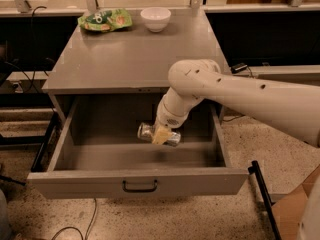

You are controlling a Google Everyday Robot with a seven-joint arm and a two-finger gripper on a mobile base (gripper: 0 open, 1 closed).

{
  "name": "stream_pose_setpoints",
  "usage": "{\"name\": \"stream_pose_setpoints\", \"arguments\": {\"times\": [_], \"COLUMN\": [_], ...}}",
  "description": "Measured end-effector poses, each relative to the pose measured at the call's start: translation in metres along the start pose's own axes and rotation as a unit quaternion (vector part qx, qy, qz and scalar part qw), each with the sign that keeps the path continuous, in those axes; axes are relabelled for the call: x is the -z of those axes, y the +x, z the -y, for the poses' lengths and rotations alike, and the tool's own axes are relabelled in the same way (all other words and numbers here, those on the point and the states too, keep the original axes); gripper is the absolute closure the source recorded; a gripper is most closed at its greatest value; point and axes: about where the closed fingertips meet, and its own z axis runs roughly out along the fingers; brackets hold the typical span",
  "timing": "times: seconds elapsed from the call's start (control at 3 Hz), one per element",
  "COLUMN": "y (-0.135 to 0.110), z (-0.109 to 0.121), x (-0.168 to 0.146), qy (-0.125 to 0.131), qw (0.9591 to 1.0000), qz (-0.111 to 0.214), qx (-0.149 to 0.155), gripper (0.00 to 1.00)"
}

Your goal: Place redbull can into top drawer

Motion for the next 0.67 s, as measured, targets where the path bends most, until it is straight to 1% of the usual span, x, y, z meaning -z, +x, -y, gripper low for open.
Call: {"name": "stream_pose_setpoints", "arguments": {"times": [0.33, 0.67], "y": [0.000, -0.002], "z": [0.006, 0.010], "x": [-0.019, -0.031], "qy": [0.010, 0.017], "qw": [0.9987, 0.9967], "qz": [0.014, 0.028], "qx": [-0.048, -0.074], "gripper": [0.57, 0.34]}}
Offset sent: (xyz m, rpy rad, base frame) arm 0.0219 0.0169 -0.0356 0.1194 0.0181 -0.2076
